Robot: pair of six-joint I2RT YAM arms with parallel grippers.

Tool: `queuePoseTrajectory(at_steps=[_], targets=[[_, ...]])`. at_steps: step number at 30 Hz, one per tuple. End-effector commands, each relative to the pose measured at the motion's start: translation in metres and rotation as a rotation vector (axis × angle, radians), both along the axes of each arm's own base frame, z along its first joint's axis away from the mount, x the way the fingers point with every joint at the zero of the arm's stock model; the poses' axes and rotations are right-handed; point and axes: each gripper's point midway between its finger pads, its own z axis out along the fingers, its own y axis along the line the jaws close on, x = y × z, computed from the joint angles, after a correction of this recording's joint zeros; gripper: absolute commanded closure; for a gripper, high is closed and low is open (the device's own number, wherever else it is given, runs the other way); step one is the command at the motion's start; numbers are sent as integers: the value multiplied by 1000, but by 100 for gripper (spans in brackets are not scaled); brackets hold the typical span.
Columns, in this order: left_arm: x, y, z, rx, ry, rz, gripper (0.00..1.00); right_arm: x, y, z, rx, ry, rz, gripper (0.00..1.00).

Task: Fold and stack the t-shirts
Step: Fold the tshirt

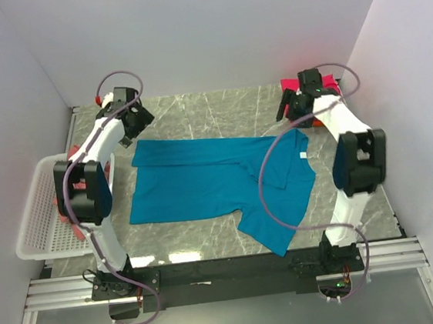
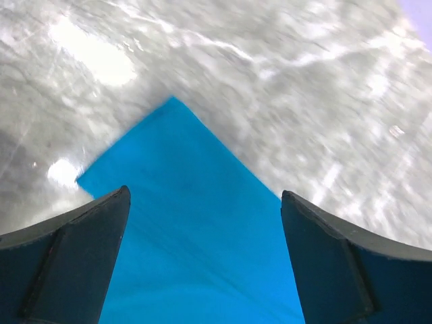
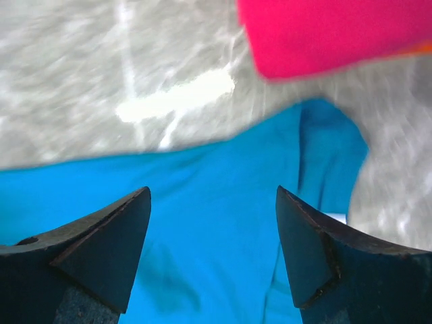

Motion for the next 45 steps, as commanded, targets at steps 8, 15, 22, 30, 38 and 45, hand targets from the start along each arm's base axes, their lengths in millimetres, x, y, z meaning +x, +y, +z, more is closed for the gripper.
queuePoseTrajectory(at_steps=[8,15,22,30,38,45], targets=[[-123,-51,34,-40,-11,-57,1,-118,30,28,140,-146,-61,18],[-243,-46,-53,-103,245,22,1,-179,25,10,151,-132,-93,18],[-269,-11,-68,-89,162,228,1,-188,29,-3,152,-111,-46,18],[-271,7,-101,-52,248,328,29,-188,30,-2,142,-107,-14,18],[-286,15,-109,-22,294,364,60,-194,22,-3,107,-75,-40,18],[-293,15,-112,-31,307,367,93,-200,24,-3,107,-55,-25,19]])
